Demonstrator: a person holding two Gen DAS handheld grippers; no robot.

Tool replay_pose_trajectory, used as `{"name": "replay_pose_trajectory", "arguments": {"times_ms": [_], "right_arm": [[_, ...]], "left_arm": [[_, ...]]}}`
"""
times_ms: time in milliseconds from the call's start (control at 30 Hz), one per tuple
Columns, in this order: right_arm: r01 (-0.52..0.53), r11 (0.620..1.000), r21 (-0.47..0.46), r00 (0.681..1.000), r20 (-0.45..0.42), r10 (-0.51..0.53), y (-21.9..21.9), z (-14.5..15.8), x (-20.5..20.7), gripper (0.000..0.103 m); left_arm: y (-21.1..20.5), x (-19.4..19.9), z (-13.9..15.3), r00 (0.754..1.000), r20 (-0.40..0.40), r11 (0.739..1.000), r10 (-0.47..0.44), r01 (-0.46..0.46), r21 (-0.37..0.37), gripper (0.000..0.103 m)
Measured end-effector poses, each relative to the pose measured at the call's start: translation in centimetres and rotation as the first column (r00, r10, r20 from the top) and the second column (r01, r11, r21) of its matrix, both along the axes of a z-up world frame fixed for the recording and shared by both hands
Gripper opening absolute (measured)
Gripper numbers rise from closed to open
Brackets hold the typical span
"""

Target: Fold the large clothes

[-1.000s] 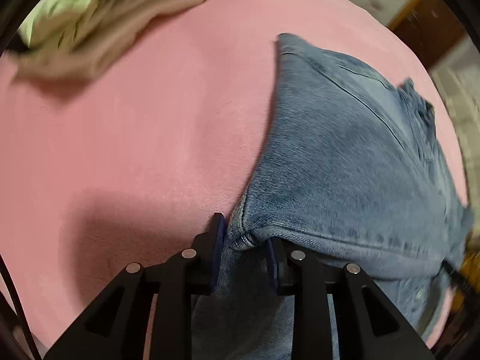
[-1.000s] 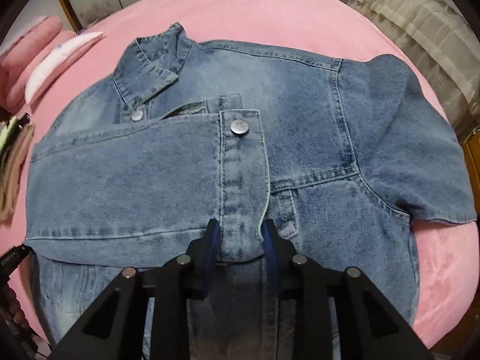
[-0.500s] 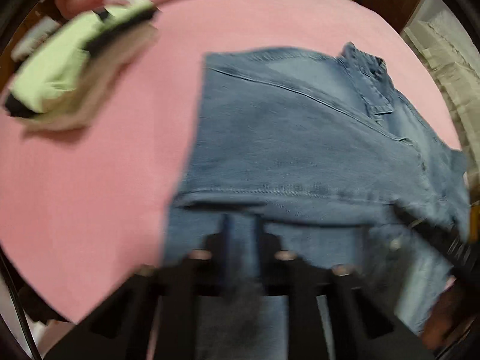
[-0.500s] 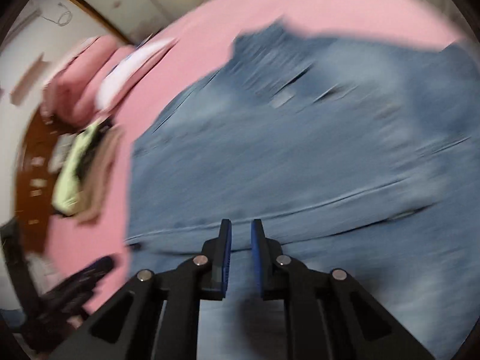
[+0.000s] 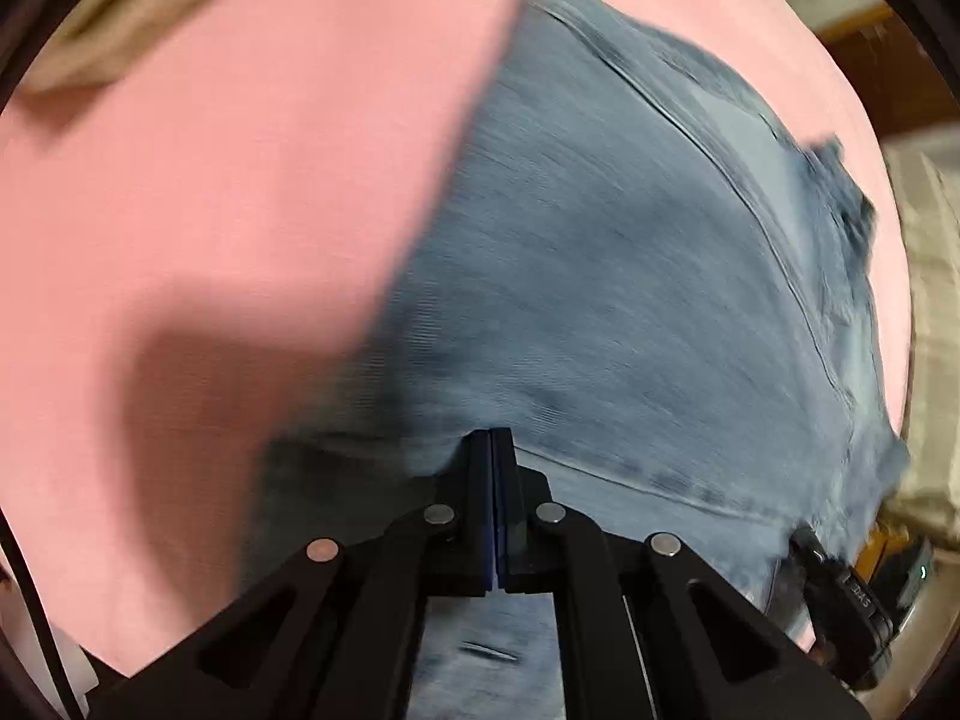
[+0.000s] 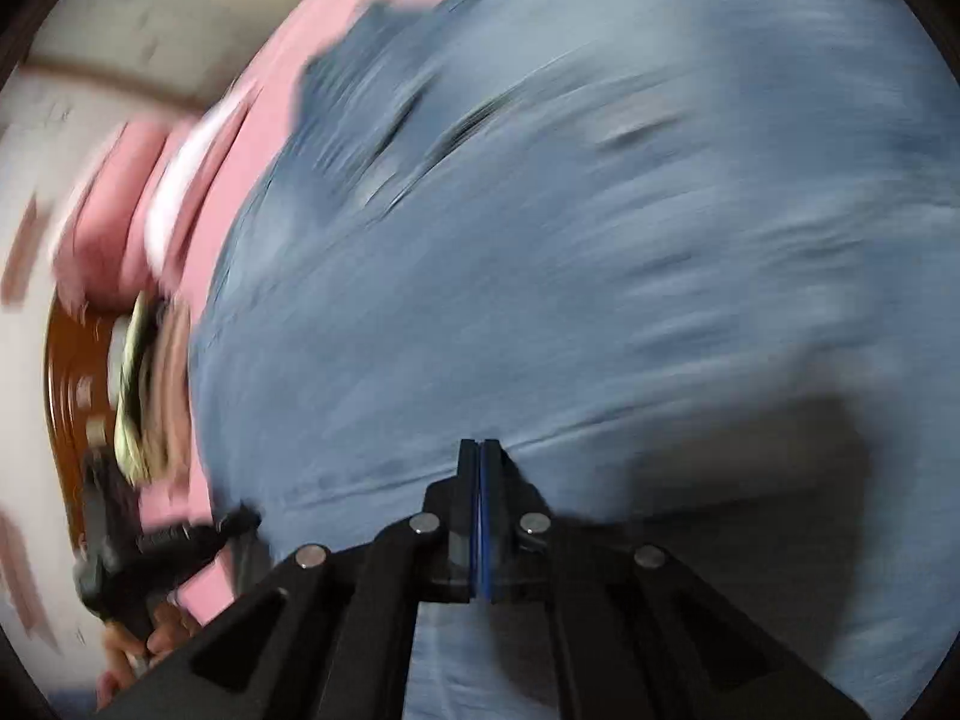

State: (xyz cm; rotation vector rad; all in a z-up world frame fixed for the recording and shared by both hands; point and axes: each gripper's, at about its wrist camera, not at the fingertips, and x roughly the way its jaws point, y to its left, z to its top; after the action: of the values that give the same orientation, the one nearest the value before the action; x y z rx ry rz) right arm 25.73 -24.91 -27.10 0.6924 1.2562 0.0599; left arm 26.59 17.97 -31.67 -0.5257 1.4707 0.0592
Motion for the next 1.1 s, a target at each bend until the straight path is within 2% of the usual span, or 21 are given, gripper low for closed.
{"name": "replay_pose_trajectory", "arguments": {"times_ms": [33, 100, 133, 167, 200, 267, 300, 367, 400, 433, 467, 500, 567, 667, 733, 800, 867, 900, 933, 1000, 1100], "right_arm": [[0.046, 0.997, -0.069, 0.999, 0.000, -0.046, -1.5, 0.5, -0.6, 0.000], [0.077, 0.991, -0.111, 0.997, 0.027, -0.075, -2.5, 1.7, -1.2, 0.000], [0.073, 0.982, -0.175, 0.997, 0.035, -0.068, -1.7, 2.6, -1.1, 0.000], [0.067, 0.958, -0.278, 0.997, 0.045, -0.057, -0.5, 3.6, -1.1, 0.004], [0.052, 0.943, -0.330, 0.996, 0.084, -0.025, 1.0, 4.6, -0.9, 0.005], [-0.008, 0.967, -0.253, 0.984, 0.169, 0.052, 3.3, 5.5, -0.2, 0.005], [-0.070, 0.984, -0.161, 0.978, 0.182, 0.099, 5.0, 5.3, 0.5, 0.005], [-0.174, 0.983, 0.051, 0.973, 0.164, 0.163, 8.0, 4.0, 2.3, 0.005], [-0.202, 0.964, 0.171, 0.972, 0.157, 0.176, 9.7, 2.9, 3.3, 0.005], [-0.217, 0.940, 0.264, 0.972, 0.148, 0.183, 11.2, 1.8, 4.3, 0.005], [-0.216, 0.931, 0.295, 0.974, 0.135, 0.183, 12.3, 0.9, 5.4, 0.002], [-0.189, 0.937, 0.293, 0.980, 0.119, 0.160, 12.6, 0.2, 6.3, 0.002], [-0.148, 0.960, 0.236, 0.989, 0.055, 0.139, 12.1, -1.6, 8.4, 0.002], [-0.180, 0.958, 0.225, 0.983, 0.079, 0.167, 10.6, -2.5, 10.0, 0.000], [-0.187, 0.966, 0.179, 0.980, 0.107, 0.169, 8.3, -1.9, 10.0, 0.000], [-0.122, 0.990, 0.064, 0.985, 0.133, 0.112, 4.9, -1.2, 9.7, 0.000], [0.047, 0.997, -0.065, 0.990, 0.133, -0.038, 0.4, -0.6, 8.8, 0.000], [0.111, 0.990, -0.089, 0.985, 0.139, -0.098, -1.6, -0.6, 8.1, 0.000], [0.165, 0.984, -0.069, 0.976, 0.153, -0.153, -3.4, -0.6, 7.2, 0.000], [0.183, 0.982, -0.048, 0.972, 0.158, -0.174, -4.5, -0.8, 6.6, 0.000], [0.167, 0.976, -0.142, 0.977, 0.155, -0.144, -3.2, -0.6, 7.0, 0.000]], "left_arm": [[0.3, -0.2, -0.1, 1.000, 0.004, 1.000, 0.021, -0.021, -0.016, 0.001], [0.2, -0.4, -0.4, 0.998, 0.006, 0.998, 0.064, -0.064, -0.016, 0.001], [-0.6, -0.3, -0.2, 0.998, 0.003, 0.998, 0.064, -0.064, 0.018, 0.001], [-2.0, 0.1, 0.4, 0.999, -0.001, 0.998, 0.036, -0.036, 0.058, 0.001], [-2.6, 0.3, 0.7, 1.000, 0.004, 0.998, 0.007, -0.007, 0.065, 0.007], [-6.1, 1.2, 2.1, 0.992, 0.046, 0.993, -0.117, 0.117, 0.002, 0.007], [-8.2, 1.8, 2.6, 0.980, 0.075, 0.981, -0.184, 0.188, -0.042, 0.007], [-11.2, 2.8, 3.1, 0.962, 0.103, 0.962, -0.254, 0.262, -0.074, 0.009], [-13.0, 3.8, 2.9, 0.954, 0.106, 0.956, -0.280, 0.287, -0.064, 0.010], [-13.8, 4.6, 2.5, 0.952, 0.091, 0.955, -0.292, 0.295, -0.026, 0.001], [-14.2, 5.6, 2.0, 0.953, 0.077, 0.957, -0.291, 0.291, 0.017, 0.003], [-14.2, 6.9, 1.3, 0.958, 0.076, 0.961, -0.277, 0.275, 0.033, 0.004], [-13.6, 8.9, 0.4, 0.965, 0.099, 0.970, -0.241, 0.241, 0.011, 0.004], [-11.7, 11.5, -0.7, 0.961, 0.157, 0.973, -0.229, 0.226, 0.035, 0.001], [-10.5, 13.0, -0.2, 0.945, 0.224, 0.967, -0.237, 0.206, 0.154, 0.001], [-8.7, 14.4, 0.0, 0.941, 0.251, 0.955, -0.226, 0.162, 0.249, 0.001], [-7.4, 15.3, -0.8, 0.949, 0.239, 0.965, -0.205, 0.154, 0.213, 0.001], [-6.8, 15.7, -1.3, 0.953, 0.239, 0.973, -0.187, 0.145, 0.182, 0.001], [-6.7, 15.8, -1.4, 0.953, 0.247, 0.976, -0.175, 0.134, 0.174, 0.001], [-7.1, 15.9, -1.7, 0.953, 0.251, 0.974, -0.170, 0.124, 0.188, 0.001], [-7.6, 16.3, -2.5, 0.967, 0.229, 0.984, -0.111, 0.074, 0.165, 0.001]]}}
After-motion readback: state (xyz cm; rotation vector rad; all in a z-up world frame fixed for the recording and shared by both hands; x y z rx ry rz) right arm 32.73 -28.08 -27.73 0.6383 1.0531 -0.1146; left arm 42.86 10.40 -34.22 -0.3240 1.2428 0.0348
